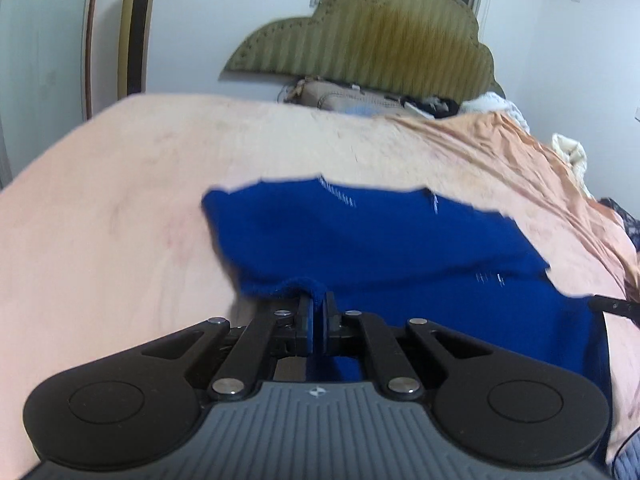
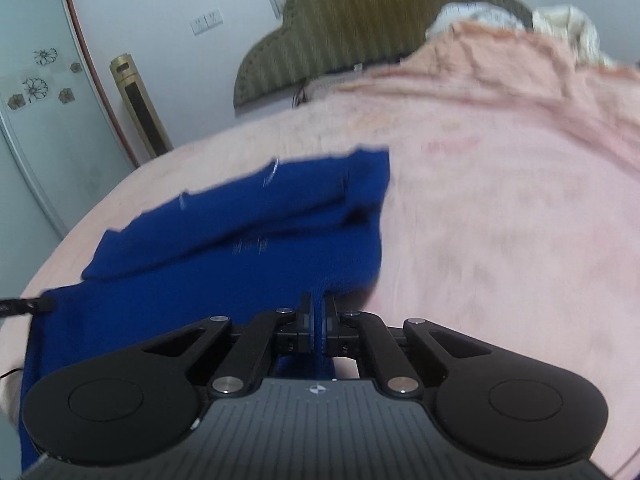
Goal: Fold small clothes
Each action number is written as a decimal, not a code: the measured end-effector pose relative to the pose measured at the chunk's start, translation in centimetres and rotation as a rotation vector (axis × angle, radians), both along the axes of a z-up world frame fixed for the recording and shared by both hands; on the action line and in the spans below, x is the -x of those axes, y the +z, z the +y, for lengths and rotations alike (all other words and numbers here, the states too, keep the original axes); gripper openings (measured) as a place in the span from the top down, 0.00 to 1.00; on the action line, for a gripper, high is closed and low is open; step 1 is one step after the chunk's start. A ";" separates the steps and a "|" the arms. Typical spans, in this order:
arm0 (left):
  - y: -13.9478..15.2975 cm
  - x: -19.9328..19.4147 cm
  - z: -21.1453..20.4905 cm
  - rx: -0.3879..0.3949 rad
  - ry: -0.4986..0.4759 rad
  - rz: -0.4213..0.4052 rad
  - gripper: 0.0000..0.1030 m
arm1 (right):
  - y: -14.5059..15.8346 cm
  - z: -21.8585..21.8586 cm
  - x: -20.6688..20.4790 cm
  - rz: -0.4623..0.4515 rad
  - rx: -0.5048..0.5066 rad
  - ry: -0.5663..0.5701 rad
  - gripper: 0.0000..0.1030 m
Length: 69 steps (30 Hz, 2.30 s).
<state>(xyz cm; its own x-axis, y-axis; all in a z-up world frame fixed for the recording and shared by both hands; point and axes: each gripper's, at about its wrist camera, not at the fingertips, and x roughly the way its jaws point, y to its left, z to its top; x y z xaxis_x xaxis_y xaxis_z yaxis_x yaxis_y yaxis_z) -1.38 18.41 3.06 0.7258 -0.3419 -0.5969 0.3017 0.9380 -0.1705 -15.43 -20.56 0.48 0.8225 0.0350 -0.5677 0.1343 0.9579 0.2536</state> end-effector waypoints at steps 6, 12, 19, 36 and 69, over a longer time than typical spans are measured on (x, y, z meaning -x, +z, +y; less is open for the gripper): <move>-1.2 -4.6 -1.6 -0.087 0.102 -0.032 0.96 | 2.3 -1.2 -4.6 -0.051 0.154 -0.076 0.98; -2.4 -3.2 -1.2 -0.147 0.070 0.015 0.95 | 0.5 -3.4 -4.7 0.017 0.014 -0.068 0.42; -3.7 -3.1 0.2 -0.089 0.092 0.093 0.95 | -3.6 -2.7 -0.4 0.106 -0.109 0.006 0.53; -2.3 -6.0 -1.0 -0.107 0.161 0.037 0.94 | 1.1 -0.9 -8.8 0.006 0.197 -0.036 0.84; -5.5 3.4 -7.3 -0.478 0.141 0.016 0.29 | -2.9 9.7 0.1 0.114 0.390 0.134 0.20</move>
<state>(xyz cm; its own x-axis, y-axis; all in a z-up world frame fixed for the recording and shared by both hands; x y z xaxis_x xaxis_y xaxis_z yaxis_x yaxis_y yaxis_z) -4.74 11.07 -2.40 0.7348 0.0731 -0.6743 0.1676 0.9438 0.2850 -15.53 -10.84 -2.38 0.7564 -0.0981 -0.6468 0.0082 0.9900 -0.1405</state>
